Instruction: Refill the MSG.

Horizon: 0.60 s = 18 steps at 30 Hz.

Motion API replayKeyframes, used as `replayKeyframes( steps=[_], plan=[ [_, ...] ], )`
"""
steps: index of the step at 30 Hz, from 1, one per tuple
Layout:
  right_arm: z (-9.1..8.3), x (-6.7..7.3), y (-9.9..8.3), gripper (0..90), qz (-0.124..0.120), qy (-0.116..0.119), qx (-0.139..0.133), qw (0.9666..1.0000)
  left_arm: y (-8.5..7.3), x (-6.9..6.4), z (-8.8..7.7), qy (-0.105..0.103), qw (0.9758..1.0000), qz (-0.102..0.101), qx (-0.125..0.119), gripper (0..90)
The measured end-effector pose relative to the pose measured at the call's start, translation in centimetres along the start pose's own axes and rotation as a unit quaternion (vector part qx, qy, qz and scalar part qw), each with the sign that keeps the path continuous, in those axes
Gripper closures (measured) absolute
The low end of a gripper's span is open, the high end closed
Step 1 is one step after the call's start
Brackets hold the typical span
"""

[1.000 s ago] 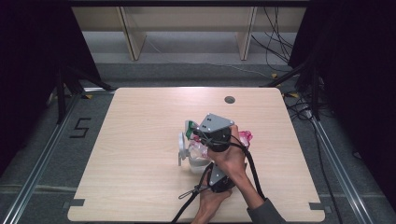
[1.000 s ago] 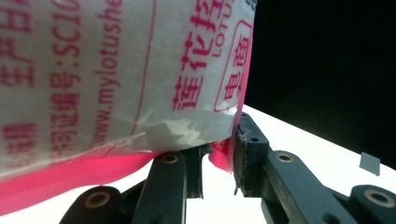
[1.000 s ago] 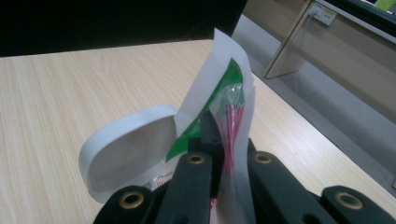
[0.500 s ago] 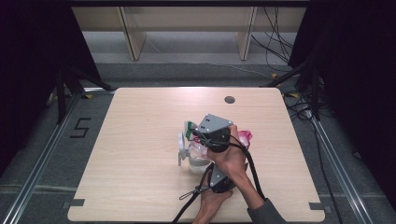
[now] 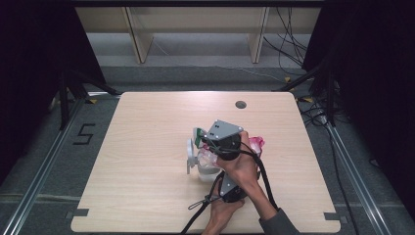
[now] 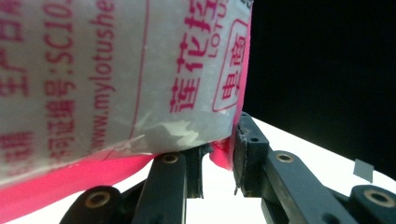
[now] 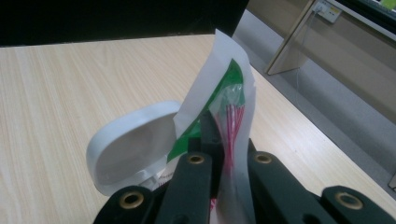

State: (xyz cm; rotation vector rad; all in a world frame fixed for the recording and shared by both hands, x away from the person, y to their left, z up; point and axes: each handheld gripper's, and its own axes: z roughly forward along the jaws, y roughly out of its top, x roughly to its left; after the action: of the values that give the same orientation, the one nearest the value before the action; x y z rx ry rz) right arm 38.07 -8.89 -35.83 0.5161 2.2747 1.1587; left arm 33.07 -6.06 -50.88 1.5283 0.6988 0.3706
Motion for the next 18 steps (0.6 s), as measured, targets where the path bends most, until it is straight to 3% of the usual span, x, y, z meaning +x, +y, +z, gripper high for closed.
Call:
replayKeyframes(
  steps=[1, 2, 3, 4, 7, 8, 9, 10, 15, 16, 18],
  plan=[
    [0.04, -0.03, 0.0, 90.0, -0.001, -0.001, -0.002, 1.0, -0.07, -0.03, 0.01, -0.005, 1.0, -0.001, -0.001, 75.1],
    [0.08, -0.06, -0.04, 90.0, 0.002, -0.001, -0.001, 1.0, -0.04, 0.35, -0.16, -0.018, 0.999, 0.031, 0.026, 75.1],
    [0.08, -0.06, -0.04, 90.0, 0.002, -0.001, -0.001, 1.0, -0.04, 0.35, -0.16, -0.018, 0.999, 0.031, 0.026, 75.1],
    [0.18, -0.19, -0.18, 90.0, 0.003, -0.002, -0.001, 1.0, -0.17, 0.19, -0.19, 0.0, 0.9995, 0.024, 0.021, 75.0],
    [0.12, -0.15, -0.16, 90.0, 0.003, 0.0, -0.001, 1.0, -0.14, 0.25, -0.18, -0.006, 0.9995, 0.025, 0.018, 75.0],
    [0.11, -0.12, -0.12, 90.0, 0.0, -0.004, -0.004, 1.0, -0.07, 0.13, 0.05, -0.017, 0.9998, 0.011, 0.008, 75.0],
    [0.13, -0.11, -0.1, 90.0, -0.003, -0.003, -0.004, 1.0, -0.09, 0.06, 0.0, -0.002, 1.0, 0.005, 0.004, 75.0],
    [0.17, -0.08, -0.11, 90.0, 0.0, -0.002, -0.003, 1.0, -0.15, 0.02, 0.09, -0.002, 1.0, 0.0, -0.004, 75.0],
    [0.09, -0.01, -0.06, 90.0, 0.002, -0.002, -0.002, 1.0, -0.11, -0.02, 0.01, 0.004, 1.0, 0.007, 0.001, 75.0],
    [0.09, 0.01, -0.05, 90.0, 0.001, -0.002, -0.002, 1.0, -0.1, -0.03, 0.14, -0.016, 0.9999, 0.001, -0.004, 75.0],
    [0.12, -0.02, -0.07, 90.0, 0.001, -0.003, -0.001, 1.0, -0.07, 0.16, 0.0, -0.017, 0.9997, 0.014, 0.011, 75.0]
  ],
)
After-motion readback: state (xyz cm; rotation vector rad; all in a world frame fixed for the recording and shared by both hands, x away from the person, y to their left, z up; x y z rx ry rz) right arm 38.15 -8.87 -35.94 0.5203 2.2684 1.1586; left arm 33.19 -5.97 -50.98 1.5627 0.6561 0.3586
